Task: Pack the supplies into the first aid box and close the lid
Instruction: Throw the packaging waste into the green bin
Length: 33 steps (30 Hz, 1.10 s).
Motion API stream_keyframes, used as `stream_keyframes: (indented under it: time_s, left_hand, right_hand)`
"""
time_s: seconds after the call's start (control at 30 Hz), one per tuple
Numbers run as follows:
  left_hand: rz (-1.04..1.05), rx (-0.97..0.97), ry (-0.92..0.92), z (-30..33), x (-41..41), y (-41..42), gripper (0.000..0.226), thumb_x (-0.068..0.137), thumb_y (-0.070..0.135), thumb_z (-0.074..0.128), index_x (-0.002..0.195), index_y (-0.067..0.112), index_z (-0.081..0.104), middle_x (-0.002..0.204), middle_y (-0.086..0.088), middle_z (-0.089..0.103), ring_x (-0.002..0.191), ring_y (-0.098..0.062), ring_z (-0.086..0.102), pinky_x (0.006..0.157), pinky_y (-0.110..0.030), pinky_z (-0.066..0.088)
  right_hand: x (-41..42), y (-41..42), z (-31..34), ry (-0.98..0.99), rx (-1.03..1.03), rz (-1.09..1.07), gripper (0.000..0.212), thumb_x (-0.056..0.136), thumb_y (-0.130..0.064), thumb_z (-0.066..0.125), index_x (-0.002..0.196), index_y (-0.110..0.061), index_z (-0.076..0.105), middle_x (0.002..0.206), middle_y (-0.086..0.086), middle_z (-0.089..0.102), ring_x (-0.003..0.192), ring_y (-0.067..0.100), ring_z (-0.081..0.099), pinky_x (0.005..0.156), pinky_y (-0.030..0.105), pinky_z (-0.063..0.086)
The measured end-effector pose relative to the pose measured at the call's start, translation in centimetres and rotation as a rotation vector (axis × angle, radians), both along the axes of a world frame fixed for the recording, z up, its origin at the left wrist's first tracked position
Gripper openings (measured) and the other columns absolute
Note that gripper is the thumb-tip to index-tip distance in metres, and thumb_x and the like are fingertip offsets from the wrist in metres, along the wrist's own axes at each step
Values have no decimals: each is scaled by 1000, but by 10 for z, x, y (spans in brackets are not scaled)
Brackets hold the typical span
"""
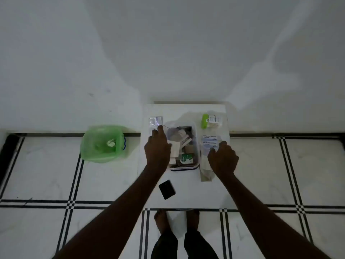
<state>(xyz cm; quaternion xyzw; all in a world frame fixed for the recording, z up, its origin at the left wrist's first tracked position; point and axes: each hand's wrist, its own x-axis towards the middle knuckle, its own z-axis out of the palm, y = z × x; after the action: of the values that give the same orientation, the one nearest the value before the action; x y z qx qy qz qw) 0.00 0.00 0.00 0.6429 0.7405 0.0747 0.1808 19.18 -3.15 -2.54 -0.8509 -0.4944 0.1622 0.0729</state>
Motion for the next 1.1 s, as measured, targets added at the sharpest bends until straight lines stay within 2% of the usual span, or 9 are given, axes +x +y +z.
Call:
stream_keyframes:
  time_s: [0.13,0.33,0.47,0.6,0.7,0.8,0.9,0.97,1.1]
  left_hand:
    - [52,25,27,-3,0,2,52,89,6,65,138,9,47,100,-12,71,87,-29,70,62,-30,38]
    - [135,102,-50,3,2,1,38,90,8,61,128,11,60,110,-11,70,100,-33,66,72,-35,44]
    - [198,129,-191,6,10,-4,20,89,11,64,107,8,72,103,-12,73,95,-29,68,73,-26,37]
    - [243,78,-236,8,14,-6,10,88,12,63,92,9,71,91,-9,75,86,-30,68,67,-27,38]
    - [255,72,-234,9,13,-8,14,88,12,63,97,9,73,97,-11,75,91,-33,68,70,-29,41]
    - [273,56,-238,7,11,-9,16,87,12,62,99,9,73,98,-11,75,91,-33,68,70,-30,42]
    - [285,35,-290,10,7,-11,13,86,13,63,94,9,72,92,-10,75,87,-31,68,68,-27,41]
    - [290,25,-340,16,4,-10,10,84,13,66,91,8,72,87,-9,75,83,-29,68,67,-26,40]
    - [311,46,-445,34,-15,-10,12,85,16,69,94,10,74,84,-4,72,82,-24,65,72,-27,47]
  right_hand:
    - [6,-9,-14,-2,-128,-115,39,84,-35,63,104,-2,56,100,19,68,96,39,64,86,43,46]
    - [2,-10,-32,67,-93,-226,30,82,-30,57,93,-2,60,92,20,70,89,38,67,88,42,43]
    - [4,-7,-27,224,-192,-414,34,84,-29,64,108,-4,62,112,17,68,108,38,64,100,44,41]
    - [9,-3,-20,348,-277,-546,36,82,-30,66,110,-7,61,115,13,66,112,35,62,101,40,38]
    - [10,-5,-20,424,-309,-581,38,81,-30,67,112,-8,60,115,13,65,111,35,62,104,44,40]
    - [11,-3,-18,556,-225,-681,45,77,-29,73,113,-4,60,115,16,67,107,36,64,98,47,50]
    - [14,4,-2,645,-139,-713,44,78,-23,76,113,-1,61,114,15,69,103,33,68,82,34,55]
    - [13,13,17,654,-31,-633,36,79,-17,75,111,-3,67,112,13,71,101,29,69,75,28,50]
    - [-16,32,74,547,252,-411,19,82,-12,68,100,-10,75,102,7,75,97,24,69,74,20,40]
